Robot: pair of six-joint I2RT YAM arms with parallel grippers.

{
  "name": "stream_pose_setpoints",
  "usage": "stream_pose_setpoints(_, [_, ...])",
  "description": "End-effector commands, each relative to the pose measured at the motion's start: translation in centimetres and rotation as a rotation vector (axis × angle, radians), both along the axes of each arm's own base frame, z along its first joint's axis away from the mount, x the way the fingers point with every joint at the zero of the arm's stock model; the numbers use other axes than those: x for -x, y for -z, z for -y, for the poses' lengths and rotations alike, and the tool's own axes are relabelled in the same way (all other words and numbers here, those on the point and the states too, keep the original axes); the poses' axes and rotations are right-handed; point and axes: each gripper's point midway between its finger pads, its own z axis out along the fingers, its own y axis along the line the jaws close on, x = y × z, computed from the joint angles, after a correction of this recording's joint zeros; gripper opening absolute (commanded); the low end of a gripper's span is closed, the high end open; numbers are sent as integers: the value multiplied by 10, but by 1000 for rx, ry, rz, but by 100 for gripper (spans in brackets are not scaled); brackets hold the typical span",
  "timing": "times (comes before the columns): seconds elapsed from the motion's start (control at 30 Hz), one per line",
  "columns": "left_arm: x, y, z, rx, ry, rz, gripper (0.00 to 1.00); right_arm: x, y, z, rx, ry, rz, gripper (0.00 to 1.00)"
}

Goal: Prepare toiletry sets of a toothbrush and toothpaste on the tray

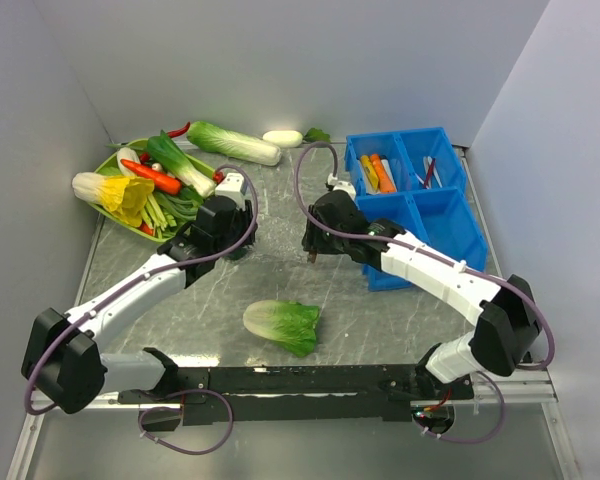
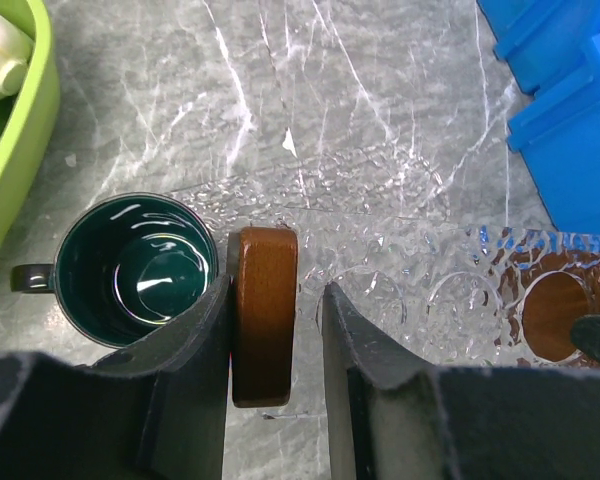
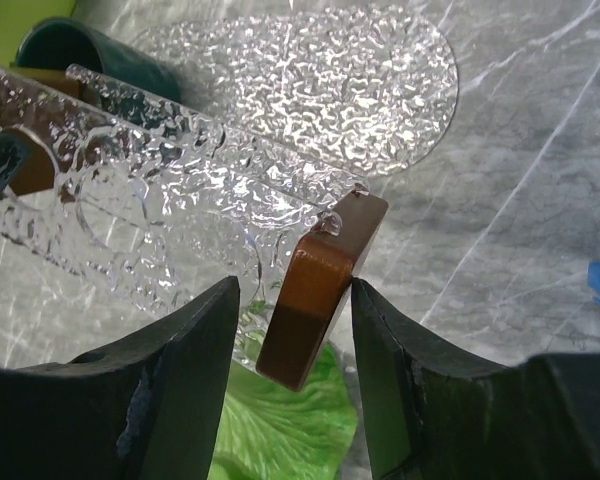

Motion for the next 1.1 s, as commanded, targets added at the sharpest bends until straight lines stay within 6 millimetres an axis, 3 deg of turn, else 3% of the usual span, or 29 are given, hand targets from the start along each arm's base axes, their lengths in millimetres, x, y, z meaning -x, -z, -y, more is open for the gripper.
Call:
stream_pose_setpoints(0.0, [-7, -41, 9, 115, -10, 118, 1, -12, -11, -6, -2, 51, 25, 56])
stream_pose_setpoints(0.3, [-2, -46, 11, 138, 5, 135, 1, -27, -7, 1, 66, 113, 40, 51])
stream_pose_setpoints(0.57, [-2, -45, 12, 135, 4, 134, 1, -39, -4, -16, 52, 105, 28, 45])
stream_pose_setpoints(0.83, [1, -47, 10, 133, -8, 146, 1, -37, 7, -19, 53, 98, 2, 48])
stream_pose_setpoints(1.0, [2, -45, 13, 133, 6, 141, 1, -37, 8, -19, 61, 91, 7, 34])
stream_pose_setpoints(1.03, [0, -50, 14, 148, 7, 161, 1, -39, 6, -18, 59, 94, 11, 29])
stream_pose_setpoints(1.07, [1, -50, 15, 152, 11, 162, 1, -38, 6, -16, 74, 95, 17, 19])
